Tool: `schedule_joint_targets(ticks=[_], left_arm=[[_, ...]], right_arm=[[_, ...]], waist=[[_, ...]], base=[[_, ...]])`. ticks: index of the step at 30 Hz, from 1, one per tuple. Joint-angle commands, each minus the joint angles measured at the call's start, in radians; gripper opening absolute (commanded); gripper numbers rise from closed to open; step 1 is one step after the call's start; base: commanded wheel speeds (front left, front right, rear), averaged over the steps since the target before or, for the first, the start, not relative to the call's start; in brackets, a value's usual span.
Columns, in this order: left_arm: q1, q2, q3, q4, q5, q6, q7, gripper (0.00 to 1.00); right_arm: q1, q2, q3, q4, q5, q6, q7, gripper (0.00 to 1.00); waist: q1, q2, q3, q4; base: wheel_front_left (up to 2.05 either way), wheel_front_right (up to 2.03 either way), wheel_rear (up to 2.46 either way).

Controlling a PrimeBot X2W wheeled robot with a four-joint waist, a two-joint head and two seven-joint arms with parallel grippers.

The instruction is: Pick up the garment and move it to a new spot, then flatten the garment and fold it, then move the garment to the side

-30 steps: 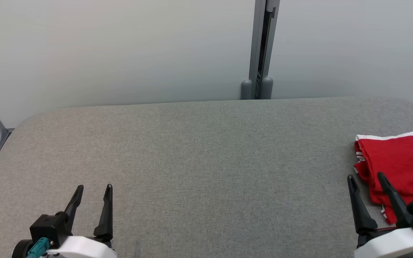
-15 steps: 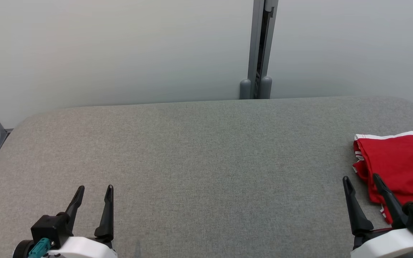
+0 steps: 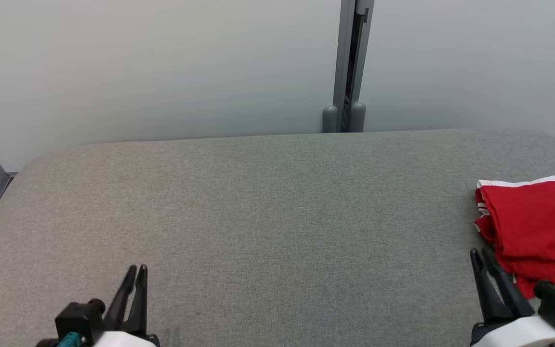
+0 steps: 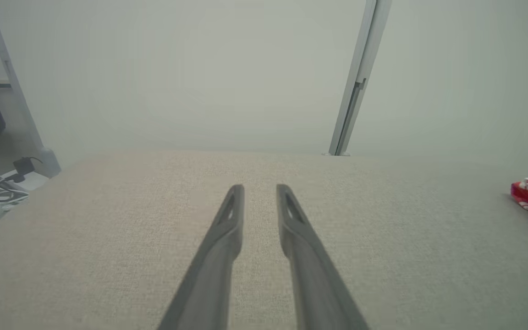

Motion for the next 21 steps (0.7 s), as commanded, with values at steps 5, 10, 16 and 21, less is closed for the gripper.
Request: schedule_joint_targets(ticks=[5, 10, 16, 21], left_arm=[[0.005, -0.022, 0.004, -0.001, -0.060, -0.022, -0.002, 0.00], [0.002, -0.043, 0.014, -0.001, -0.128, -0.049, -0.004, 0.00], [0.000, -0.062, 0.023, 0.001, -0.191, -0.075, -0.007, 0.00], [-0.003, -0.080, 0.031, 0.002, -0.251, -0.099, -0.009, 0.00]], right_arm=[[-0.010, -0.004, -0.030, 0.025, 0.090, 0.000, 0.031, 0.00], [-0.024, -0.012, -0.065, 0.047, 0.190, 0.000, 0.068, 0.00], [-0.038, -0.018, -0.098, 0.068, 0.281, 0.000, 0.101, 0.00], [-0.051, -0.024, -0.130, 0.088, 0.368, 0.000, 0.134, 0.00]], waist=[[0.0000, -0.0001, 0.003, -0.001], [0.0000, -0.0001, 0.006, -0.002], [0.0000, -0.0001, 0.008, -0.003], [0.0000, -0.0001, 0.011, -0.004]], base=[[0.00, 0.00, 0.00], [0.00, 0.00, 0.00], [0.00, 0.00, 0.00], [0.00, 0.00, 0.00]])
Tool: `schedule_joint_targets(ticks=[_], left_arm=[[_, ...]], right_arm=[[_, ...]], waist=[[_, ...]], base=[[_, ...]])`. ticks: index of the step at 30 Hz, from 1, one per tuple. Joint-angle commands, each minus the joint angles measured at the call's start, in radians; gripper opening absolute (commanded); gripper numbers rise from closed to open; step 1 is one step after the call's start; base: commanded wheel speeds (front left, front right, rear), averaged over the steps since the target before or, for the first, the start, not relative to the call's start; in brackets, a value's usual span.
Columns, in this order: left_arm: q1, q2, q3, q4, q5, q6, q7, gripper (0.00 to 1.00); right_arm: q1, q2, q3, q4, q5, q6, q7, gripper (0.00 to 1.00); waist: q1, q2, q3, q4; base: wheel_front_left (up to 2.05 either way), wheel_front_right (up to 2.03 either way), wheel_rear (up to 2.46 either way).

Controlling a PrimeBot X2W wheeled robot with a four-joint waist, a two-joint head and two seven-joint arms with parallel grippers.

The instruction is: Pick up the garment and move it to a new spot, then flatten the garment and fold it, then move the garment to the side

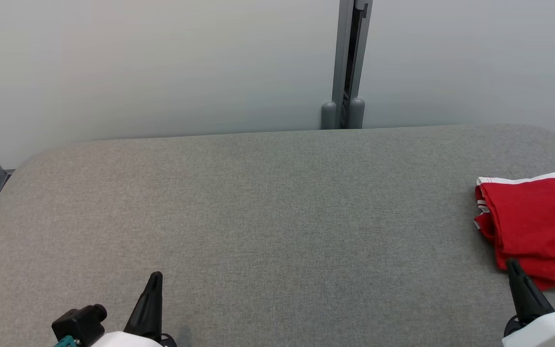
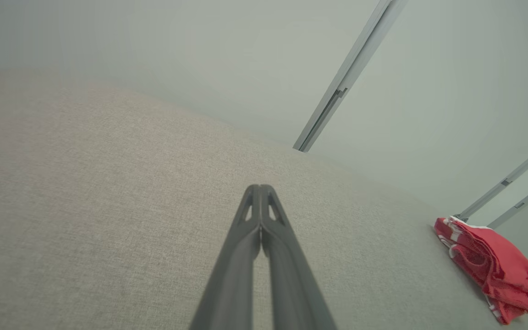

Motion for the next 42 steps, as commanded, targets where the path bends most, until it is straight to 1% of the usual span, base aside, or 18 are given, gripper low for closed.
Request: schedule_joint_targets(ticks=[1, 22, 37, 42], left_arm=[[-0.027, 0.000, 0.013, -0.013, -0.032, -0.016, -0.006, 0.00], [-0.035, -0.066, 0.042, -0.012, -0.249, -0.103, -0.014, 0.00], [-0.039, -0.106, 0.060, -0.012, -0.377, -0.155, -0.018, 0.00], [-0.040, -0.115, 0.064, -0.013, -0.407, -0.167, -0.019, 0.00]], right_arm=[[-0.031, -0.013, -0.020, -0.004, 0.047, 0.000, 0.015, 0.00], [-0.080, -0.030, -0.141, 0.068, 0.353, 0.000, 0.136, 0.00], [-0.109, -0.037, -0.216, 0.112, 0.531, 0.000, 0.212, 0.00], [-0.117, -0.039, -0.235, 0.123, 0.574, 0.000, 0.230, 0.00]], waist=[[0.0000, 0.0000, 0.001, 0.000], [0.0000, 0.0000, 0.013, -0.004], [0.0000, 0.0000, 0.022, -0.007], [0.0000, 0.0000, 0.024, -0.008]], base=[[0.00, 0.00, 0.00], [0.00, 0.00, 0.00], [0.00, 0.00, 0.00], [0.00, 0.00, 0.00]])
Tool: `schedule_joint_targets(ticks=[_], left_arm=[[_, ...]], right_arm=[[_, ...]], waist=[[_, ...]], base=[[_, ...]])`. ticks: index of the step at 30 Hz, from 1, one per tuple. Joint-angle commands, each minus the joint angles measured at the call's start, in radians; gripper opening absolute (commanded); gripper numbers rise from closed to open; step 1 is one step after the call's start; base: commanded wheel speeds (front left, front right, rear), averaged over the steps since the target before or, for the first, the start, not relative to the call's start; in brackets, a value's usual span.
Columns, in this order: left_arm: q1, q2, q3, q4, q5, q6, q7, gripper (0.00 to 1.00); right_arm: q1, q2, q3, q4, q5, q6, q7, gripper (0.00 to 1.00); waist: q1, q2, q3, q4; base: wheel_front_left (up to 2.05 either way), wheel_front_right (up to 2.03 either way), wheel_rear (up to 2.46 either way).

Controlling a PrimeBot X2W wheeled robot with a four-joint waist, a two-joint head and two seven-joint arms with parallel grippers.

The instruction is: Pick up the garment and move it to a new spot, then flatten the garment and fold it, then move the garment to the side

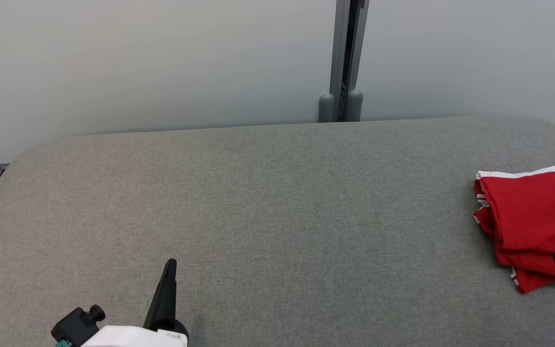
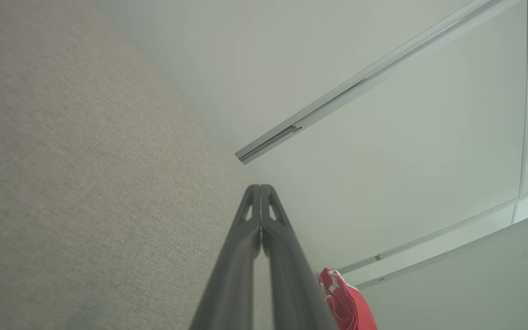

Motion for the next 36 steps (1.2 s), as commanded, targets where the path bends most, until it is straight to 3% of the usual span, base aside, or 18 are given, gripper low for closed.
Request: schedule_joint_targets(ticks=[1, 36], left_arm=[[-0.029, 0.000, 0.011, -0.012, -0.017, -0.010, -0.003, 0.00], [-0.032, -0.072, 0.042, -0.014, -0.248, -0.104, -0.011, 0.00]], right_arm=[[-0.023, -0.013, -0.012, -0.002, 0.026, 0.000, 0.009, 0.00], [-0.079, -0.021, -0.159, 0.078, 0.344, 0.000, 0.154, 0.00]], waist=[[0.0000, -0.0001, 0.001, 0.000], [0.0000, -0.0001, 0.021, -0.007]], base=[[0.00, 0.00, 0.00], [0.00, 0.00, 0.00]])
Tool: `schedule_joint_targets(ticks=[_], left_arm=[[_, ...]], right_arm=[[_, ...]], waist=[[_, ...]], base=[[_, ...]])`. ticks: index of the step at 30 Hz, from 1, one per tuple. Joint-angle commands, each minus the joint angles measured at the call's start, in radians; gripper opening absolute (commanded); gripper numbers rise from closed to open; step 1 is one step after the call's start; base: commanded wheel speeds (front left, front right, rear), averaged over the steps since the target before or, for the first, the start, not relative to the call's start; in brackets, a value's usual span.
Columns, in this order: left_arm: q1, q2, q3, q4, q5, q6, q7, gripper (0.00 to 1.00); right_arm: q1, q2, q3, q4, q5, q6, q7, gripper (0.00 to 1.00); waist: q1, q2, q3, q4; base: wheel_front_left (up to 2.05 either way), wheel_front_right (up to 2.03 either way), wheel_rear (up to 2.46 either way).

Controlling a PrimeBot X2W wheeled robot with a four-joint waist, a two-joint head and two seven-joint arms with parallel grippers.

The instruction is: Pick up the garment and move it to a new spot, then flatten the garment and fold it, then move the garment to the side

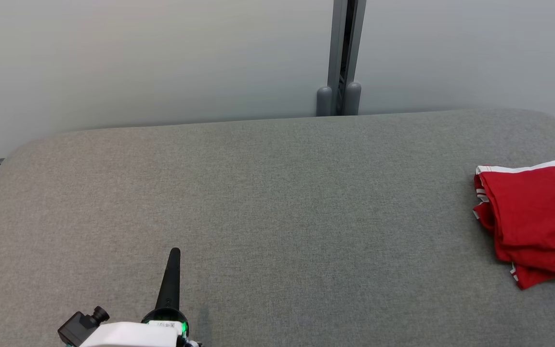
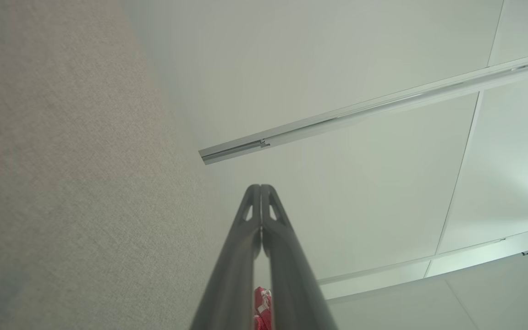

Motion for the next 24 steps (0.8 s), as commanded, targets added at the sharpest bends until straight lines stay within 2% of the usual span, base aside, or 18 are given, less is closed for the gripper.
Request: schedule_joint_targets(ticks=[1, 24], left_arm=[[-0.019, 0.001, 0.008, -0.006, -0.014, -0.010, -0.003, 0.00], [-0.020, -0.034, 0.023, -0.006, -0.124, -0.053, -0.006, 0.00]], right_arm=[[-0.017, -0.010, -0.013, 0.002, 0.024, 0.000, 0.011, 0.00], [-0.046, -0.012, -0.084, 0.041, 0.173, 0.000, 0.083, 0.00]], waist=[[0.0000, -0.0001, 0.001, 0.000], [0.0000, -0.0001, 0.013, -0.005]], base=[[0.00, 0.00, 0.00], [0.00, 0.00, 0.00]])
